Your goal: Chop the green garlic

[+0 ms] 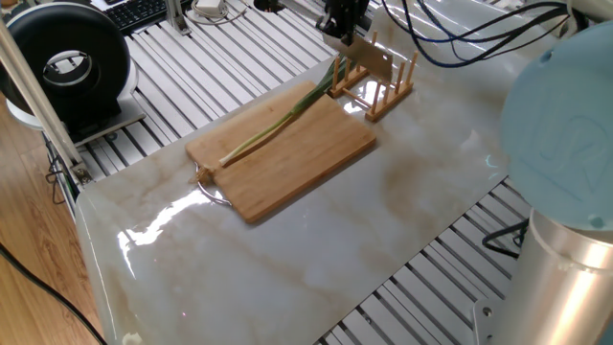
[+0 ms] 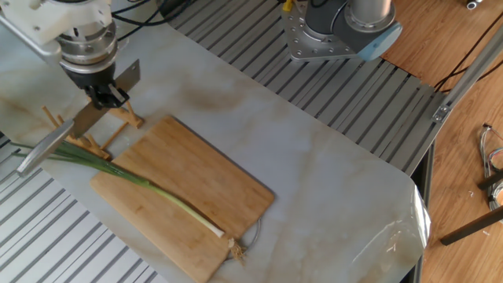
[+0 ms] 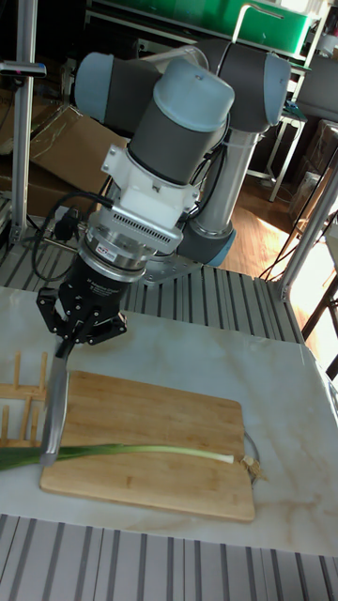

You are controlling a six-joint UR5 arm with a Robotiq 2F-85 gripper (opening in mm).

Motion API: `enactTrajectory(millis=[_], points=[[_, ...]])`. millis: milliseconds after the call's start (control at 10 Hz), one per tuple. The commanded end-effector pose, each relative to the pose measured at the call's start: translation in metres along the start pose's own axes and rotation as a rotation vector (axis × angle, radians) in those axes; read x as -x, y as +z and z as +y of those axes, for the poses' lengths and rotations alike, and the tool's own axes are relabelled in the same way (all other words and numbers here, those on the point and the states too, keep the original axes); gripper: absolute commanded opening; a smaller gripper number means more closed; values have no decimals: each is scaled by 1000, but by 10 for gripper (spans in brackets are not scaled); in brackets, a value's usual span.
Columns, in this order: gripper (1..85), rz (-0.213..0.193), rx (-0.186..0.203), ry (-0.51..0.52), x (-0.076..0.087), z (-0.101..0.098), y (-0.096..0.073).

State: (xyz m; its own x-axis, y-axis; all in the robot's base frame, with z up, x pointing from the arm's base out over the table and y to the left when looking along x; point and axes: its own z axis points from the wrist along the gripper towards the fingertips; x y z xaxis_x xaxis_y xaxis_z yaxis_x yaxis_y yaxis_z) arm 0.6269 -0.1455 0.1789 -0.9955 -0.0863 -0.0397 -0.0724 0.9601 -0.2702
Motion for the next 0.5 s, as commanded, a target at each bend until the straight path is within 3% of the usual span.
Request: enactTrajectory(millis=[0, 400], points=[[13, -21, -13, -31, 5, -15, 4], [13, -36, 5, -46, 3, -26, 21]])
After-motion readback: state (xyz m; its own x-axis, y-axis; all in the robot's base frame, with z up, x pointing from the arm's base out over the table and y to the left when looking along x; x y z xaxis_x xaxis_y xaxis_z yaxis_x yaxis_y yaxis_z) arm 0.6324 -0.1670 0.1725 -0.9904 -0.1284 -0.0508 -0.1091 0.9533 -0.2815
